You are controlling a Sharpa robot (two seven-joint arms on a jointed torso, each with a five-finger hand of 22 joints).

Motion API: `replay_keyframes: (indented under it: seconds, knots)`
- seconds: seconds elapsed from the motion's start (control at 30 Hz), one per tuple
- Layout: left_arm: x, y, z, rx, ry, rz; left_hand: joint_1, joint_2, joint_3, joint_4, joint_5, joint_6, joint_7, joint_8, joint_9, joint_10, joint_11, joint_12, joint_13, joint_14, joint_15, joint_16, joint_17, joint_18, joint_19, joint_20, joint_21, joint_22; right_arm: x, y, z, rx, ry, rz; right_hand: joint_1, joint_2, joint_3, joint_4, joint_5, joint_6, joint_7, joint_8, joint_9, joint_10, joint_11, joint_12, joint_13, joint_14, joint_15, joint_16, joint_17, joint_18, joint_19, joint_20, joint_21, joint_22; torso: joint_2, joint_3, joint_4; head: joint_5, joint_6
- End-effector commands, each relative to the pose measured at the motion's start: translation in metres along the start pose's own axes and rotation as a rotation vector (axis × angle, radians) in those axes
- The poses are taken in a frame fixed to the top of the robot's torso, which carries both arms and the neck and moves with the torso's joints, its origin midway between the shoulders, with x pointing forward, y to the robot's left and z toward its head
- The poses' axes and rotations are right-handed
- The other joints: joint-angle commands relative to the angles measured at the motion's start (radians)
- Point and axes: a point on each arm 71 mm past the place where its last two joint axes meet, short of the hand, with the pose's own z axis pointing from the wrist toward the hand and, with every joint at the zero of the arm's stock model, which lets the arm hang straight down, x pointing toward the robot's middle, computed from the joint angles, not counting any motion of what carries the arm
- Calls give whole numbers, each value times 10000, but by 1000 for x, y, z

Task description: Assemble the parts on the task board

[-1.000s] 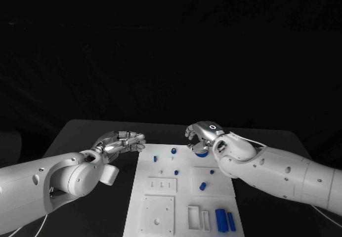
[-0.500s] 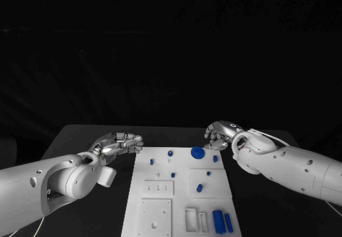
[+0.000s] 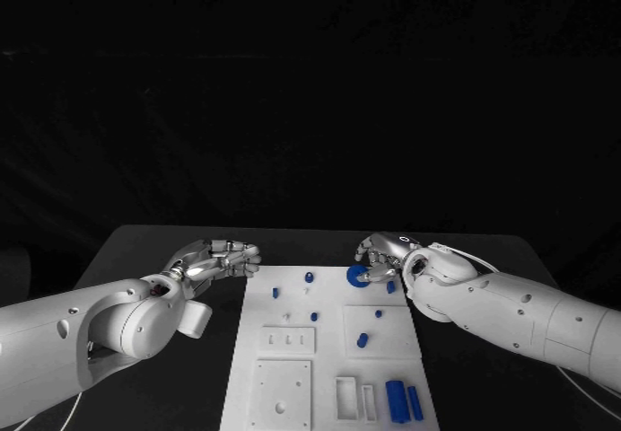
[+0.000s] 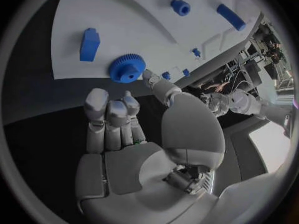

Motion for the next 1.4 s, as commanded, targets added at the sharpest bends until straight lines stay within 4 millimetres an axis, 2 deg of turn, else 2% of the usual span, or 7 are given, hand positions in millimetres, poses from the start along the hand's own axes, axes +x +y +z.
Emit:
replay_keyframes:
  seconds: [0.03,0.17,0.37,0.87,1.13,1.3,1.4]
  knots:
    - [3,-2,1,166,248,8,85,22,-40,16,-45,57,-15,-47,-14,82,-10,-35,5,78,19,-47,12,70,-8,50,-57,15,5,1,1,-167,239,-263,-105,49,51,-42,65,-54,41,-37,-12,165,-50,205,141,-27,-64,63,76,849,-15,-86,92,228,3,-26,2,12,-30]
    - [3,-2,1,160,252,11,86,23,-45,20,-45,57,-14,-48,-15,82,-10,-38,4,77,19,-50,13,69,-8,51,-58,15,8,-1,0,-108,296,-300,-115,68,60,-45,77,-39,41,-26,-4,221,-50,327,224,-32,-64,75,128,849,-24,-97,139,226,0,-32,4,21,-68]
    - [2,-2,1,148,241,39,88,24,-51,24,-46,55,-13,-51,-17,83,-9,-41,3,78,19,-53,15,69,-9,51,-60,16,10,-3,0,-58,364,-396,-121,91,77,-44,85,-24,49,-16,3,240,-43,399,267,-35,-58,84,177,849,-34,-108,180,224,-9,-15,-30,49,-112]
    - [3,-2,1,124,260,42,87,30,-73,49,-47,47,-9,-61,-26,82,-6,-54,-1,80,20,-64,22,68,-9,51,-64,20,19,-6,1,64,715,-466,-46,245,319,-15,76,66,66,30,29,180,-24,472,268,-46,-37,65,324,849,-97,-118,292,209,-13,-11,-22,55,-170]
    - [4,-2,1,121,286,38,88,34,-81,61,-47,46,-8,-64,-29,83,-5,-59,-3,81,21,-68,25,68,-8,51,-66,22,27,-6,1,213,1403,-615,-229,339,450,162,-84,266,53,127,73,150,-34,506,237,-37,-44,21,431,849,-139,-93,379,201,-17,-18,-29,67,-203]
    - [4,-2,1,110,289,37,92,34,-84,63,-46,46,-8,-65,-30,82,-5,-62,-3,82,20,-70,26,68,-8,51,-66,22,30,-8,-1,170,1508,-1211,-188,424,549,164,-151,311,40,144,81,150,-46,528,236,-32,-57,-1,470,849,-164,-95,403,198,-20,-18,-23,57,-230]
    - [4,-1,1,107,295,37,96,33,-87,66,-46,45,-7,-67,-32,81,-4,-65,-4,82,20,-72,28,68,-8,50,-67,23,36,-7,-2,134,1531,-1483,-129,398,618,116,-138,330,34,149,83,146,-52,536,228,-27,-62,-12,496,849,-180,-96,421,198,-19,-18,-24,50,-239]
